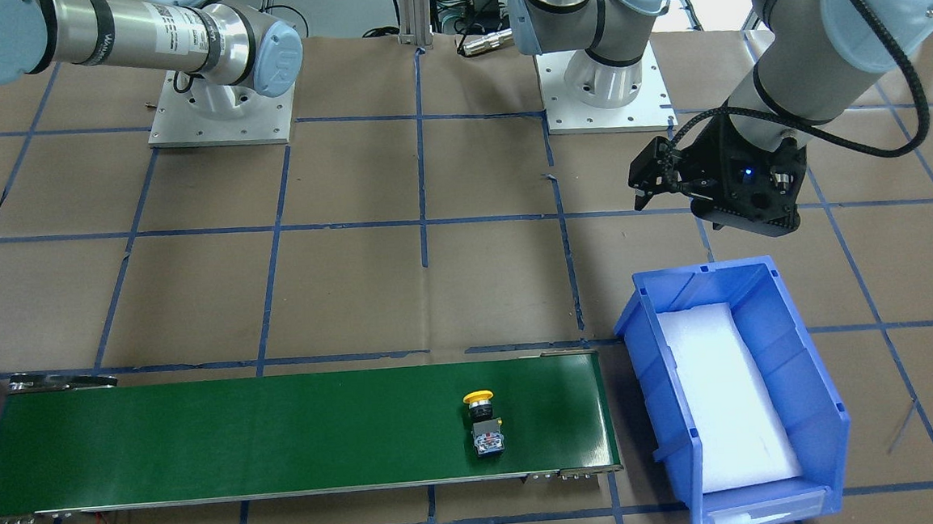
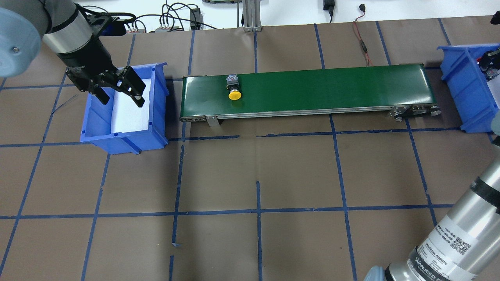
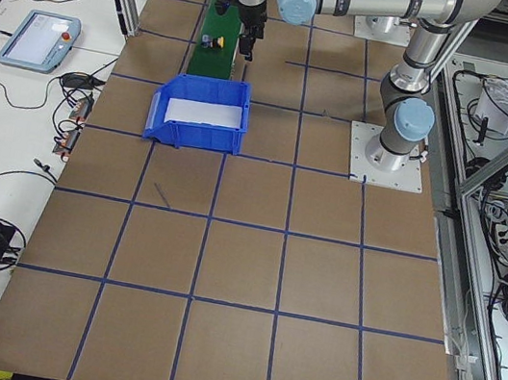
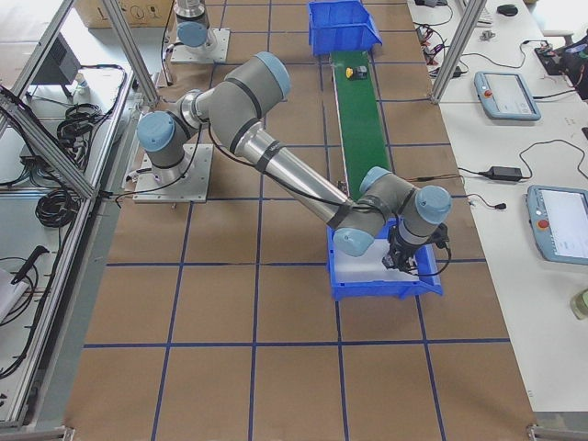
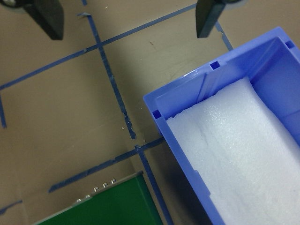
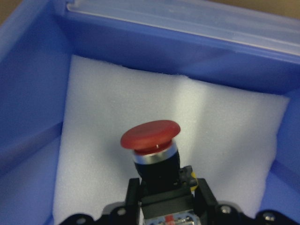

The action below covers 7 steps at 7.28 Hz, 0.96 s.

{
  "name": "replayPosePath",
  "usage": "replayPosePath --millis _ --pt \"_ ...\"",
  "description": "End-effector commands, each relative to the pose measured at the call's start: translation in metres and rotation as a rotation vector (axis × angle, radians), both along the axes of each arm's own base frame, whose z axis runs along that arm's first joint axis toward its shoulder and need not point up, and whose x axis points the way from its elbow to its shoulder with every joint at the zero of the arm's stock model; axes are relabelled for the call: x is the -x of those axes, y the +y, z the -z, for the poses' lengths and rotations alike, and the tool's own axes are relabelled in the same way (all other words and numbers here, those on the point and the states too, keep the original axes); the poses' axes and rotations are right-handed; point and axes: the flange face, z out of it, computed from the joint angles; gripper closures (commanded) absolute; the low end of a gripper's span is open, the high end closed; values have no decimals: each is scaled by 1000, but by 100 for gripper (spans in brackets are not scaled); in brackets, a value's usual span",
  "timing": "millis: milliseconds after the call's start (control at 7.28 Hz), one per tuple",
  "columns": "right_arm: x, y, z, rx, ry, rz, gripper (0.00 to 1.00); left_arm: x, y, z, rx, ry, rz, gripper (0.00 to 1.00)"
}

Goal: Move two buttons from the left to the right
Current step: 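Release the red button and move the right gripper back toward the conveyor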

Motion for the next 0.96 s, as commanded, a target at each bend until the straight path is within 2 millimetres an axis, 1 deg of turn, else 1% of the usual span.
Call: replayPosePath --millis 0,137,275,412,549,687,824 --pt "1 1 2 -3 -2 -1 66 14 2 -2 -19 -29 -252 0" --pt "-2 0 7 8 -32 -1 16 21 6 -5 -20 -37 -238 0" --pt "-2 -1 5 19 -47 -4 7 19 0 11 -61 -40 -238 0" --pt "-2 -1 5 16 -46 -4 5 20 2 24 -91 -45 -243 0" --pt "-1 0 4 13 -44 -2 4 15 4 10 -60 -89 -239 0" --pt "0 1 -1 19 -42 -1 4 6 5 8 -60 -171 -226 0" --pt "-1 2 -19 36 -32 -1 4 2 4 13 -85 -169 -230 0"
